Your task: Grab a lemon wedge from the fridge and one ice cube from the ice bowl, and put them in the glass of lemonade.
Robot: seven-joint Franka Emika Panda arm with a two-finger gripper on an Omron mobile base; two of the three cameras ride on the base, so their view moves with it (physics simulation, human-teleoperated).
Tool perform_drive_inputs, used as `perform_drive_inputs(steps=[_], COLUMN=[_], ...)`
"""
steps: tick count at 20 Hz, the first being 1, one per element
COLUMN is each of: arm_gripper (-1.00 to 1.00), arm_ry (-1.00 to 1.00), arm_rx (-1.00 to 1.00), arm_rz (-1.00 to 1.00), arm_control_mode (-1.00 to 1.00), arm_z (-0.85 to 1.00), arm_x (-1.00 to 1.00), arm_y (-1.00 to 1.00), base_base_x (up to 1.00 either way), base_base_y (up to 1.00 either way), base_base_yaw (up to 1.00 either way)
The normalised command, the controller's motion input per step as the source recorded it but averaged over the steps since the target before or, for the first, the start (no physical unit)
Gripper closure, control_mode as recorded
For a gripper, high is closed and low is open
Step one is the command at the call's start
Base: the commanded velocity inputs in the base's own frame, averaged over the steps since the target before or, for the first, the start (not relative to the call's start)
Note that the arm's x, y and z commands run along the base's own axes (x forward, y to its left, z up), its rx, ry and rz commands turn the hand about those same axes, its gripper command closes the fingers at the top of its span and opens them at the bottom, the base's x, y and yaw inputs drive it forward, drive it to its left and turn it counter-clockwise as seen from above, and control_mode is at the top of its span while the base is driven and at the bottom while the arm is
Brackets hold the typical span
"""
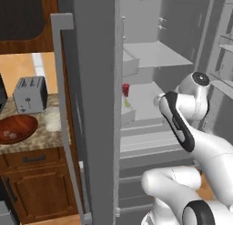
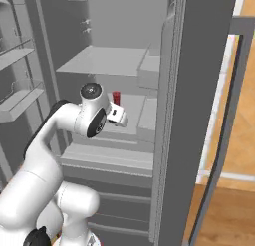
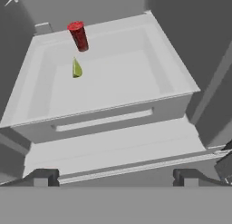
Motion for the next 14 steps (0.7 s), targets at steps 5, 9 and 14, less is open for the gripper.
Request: perform_drive_inputs(steps=[5,9,14], arm_gripper=[-1.00,-1.00,-1.00], arm_ry=[0.00,0.00,0.00], arm_rx=[0.00,0.00,-0.07], arm_rz=[0.00,0.00,0.08], arm_control_mode=[1.00,1.00,-1.00], arm_z=[0.00,0.00,-0.36], arm_x=[0.00,0.00,0.33], arm_y=[0.00,0.00,0.39], base_base_x=[0.47,1.00,0.20], base_base_y=[0.30,0.00,0.00], base_base_yaw=[0.03,-0.03,-0.01])
